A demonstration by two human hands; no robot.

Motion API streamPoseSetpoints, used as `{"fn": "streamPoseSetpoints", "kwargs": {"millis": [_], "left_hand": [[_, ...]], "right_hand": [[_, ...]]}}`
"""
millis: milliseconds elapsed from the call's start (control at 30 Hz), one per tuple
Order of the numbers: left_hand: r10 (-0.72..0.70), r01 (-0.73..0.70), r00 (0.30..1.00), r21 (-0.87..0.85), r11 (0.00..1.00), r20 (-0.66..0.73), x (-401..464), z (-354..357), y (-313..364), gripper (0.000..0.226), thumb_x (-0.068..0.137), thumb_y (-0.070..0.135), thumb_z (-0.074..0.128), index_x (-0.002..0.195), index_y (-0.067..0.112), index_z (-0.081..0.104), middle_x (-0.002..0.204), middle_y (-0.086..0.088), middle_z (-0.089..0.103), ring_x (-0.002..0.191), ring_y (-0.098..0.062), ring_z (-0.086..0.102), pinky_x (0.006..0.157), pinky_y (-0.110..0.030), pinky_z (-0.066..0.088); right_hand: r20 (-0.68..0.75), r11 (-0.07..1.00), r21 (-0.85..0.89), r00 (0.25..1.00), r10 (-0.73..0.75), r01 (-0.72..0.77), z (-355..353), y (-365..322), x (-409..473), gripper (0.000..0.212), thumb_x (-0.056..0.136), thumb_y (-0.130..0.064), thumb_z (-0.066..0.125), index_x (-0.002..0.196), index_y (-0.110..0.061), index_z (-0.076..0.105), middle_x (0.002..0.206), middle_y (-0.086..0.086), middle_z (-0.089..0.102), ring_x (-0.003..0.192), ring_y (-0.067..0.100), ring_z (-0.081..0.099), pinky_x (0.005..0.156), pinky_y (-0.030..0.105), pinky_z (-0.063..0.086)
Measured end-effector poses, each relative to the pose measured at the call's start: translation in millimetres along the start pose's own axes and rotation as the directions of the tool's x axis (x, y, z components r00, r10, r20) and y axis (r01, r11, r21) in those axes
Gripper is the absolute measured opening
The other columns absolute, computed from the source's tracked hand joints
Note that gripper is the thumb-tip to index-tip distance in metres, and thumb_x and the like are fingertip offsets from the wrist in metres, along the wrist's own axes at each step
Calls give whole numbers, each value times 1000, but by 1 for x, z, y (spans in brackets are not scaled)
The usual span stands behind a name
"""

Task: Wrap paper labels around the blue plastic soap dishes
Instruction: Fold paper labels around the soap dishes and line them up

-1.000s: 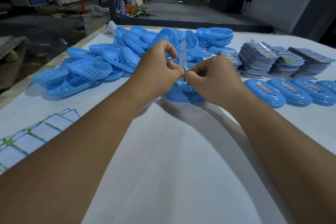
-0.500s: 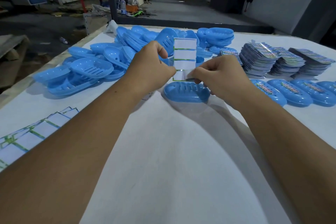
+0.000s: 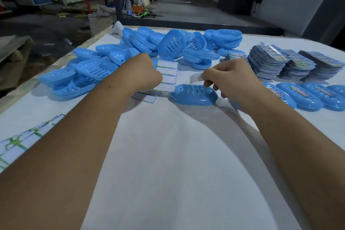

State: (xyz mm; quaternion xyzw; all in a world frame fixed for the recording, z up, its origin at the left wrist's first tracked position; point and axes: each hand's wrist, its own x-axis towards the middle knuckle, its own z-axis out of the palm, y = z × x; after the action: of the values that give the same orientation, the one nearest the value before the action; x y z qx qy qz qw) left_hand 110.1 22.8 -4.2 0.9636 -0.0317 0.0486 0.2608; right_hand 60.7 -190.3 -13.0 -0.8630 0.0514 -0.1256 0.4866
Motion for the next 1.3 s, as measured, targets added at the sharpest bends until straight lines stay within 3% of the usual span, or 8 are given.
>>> {"fn": "streamPoseSetpoints", "kwargs": {"millis": [133, 367, 633, 700, 800, 933, 1067, 1300], "left_hand": [[-53, 40, 993, 130, 991, 103, -2, -10, -8, 5, 73, 12, 54, 68, 12, 53, 66, -8, 56, 60, -24, 50, 54, -28, 33], [-156, 43, 945, 364, 931, 289, -4, -24, -18, 11, 69, 12, 54, 59, 13, 59, 35, 2, 53, 40, -18, 49, 48, -23, 37], [-113, 66, 991, 480, 875, 69, -9, -25, -15, 20, 77, 38, 63, 82, 19, 62, 81, -4, 64, 76, -23, 59, 71, -36, 48], [-55, 42, 998, 413, 910, 21, -10, -23, -8, 19, 78, 37, 64, 87, 20, 65, 84, -3, 66, 80, -24, 61, 74, -37, 51], [77, -79, 996, -29, 996, -36, -15, -14, 11, 15, 79, 33, 68, 82, 19, 74, 82, -3, 73, 81, -18, 66, 75, -34, 57], [172, -161, 985, -436, 885, -13, -29, 1, 34, 11, 77, 36, 77, 74, 26, 78, 76, 2, 72, 59, -1, 57, 59, -21, 46], [157, -136, 988, -546, 827, -7, -30, 13, 38, 12, 77, 40, 78, 67, 33, 79, 66, 12, 70, 67, 1, 59, 62, -22, 43], [144, -112, 990, -560, 821, 13, -29, 16, 37, 13, 77, 43, 79, 64, 39, 77, 52, 20, 61, 62, 3, 56, 60, -22, 41]], "right_hand": [[-12, 999, 34, 1000, 12, -12, 0, 0, 0, 22, 79, -27, 69, 64, -12, 76, 69, 5, 74, 52, 7, 49, 48, 25, 41], [-3, 1000, 4, 1000, 1, -1, 2, -1, -1, 20, 78, -31, 69, 66, -17, 77, 83, 20, 72, 58, 15, 50, 54, 30, 42], [-26, 1000, 4, 999, -31, 31, 3, 0, -1, 21, 78, -32, 69, 65, -17, 76, 73, 13, 72, 55, 14, 48, 53, 30, 41], [-47, 998, 14, 997, -56, 57, 5, -1, -1, 20, 78, -31, 68, 67, -16, 75, 68, 6, 72, 52, 10, 47, 52, 27, 42], [-90, 994, -10, 990, -110, 109, 6, -1, -3, 21, 76, -29, 66, 69, -11, 72, 69, 8, 70, 49, 6, 45, 46, 18, 40], [-136, 981, -73, 972, -189, 181, 7, -3, -6, 23, 74, -30, 67, 69, -8, 70, 68, 12, 68, 51, 8, 44, 52, 23, 40], [-123, 976, -45, 968, -219, 215, 7, -5, -9, 22, 72, -37, 71, 63, -17, 71, 51, -2, 58, 49, 7, 41, 52, 25, 37], [-145, 975, -60, 965, -221, 214, 8, -5, -7, 20, 74, -31, 74, 60, -17, 69, 54, 5, 60, 49, 5, 41, 51, 24, 38]]}}
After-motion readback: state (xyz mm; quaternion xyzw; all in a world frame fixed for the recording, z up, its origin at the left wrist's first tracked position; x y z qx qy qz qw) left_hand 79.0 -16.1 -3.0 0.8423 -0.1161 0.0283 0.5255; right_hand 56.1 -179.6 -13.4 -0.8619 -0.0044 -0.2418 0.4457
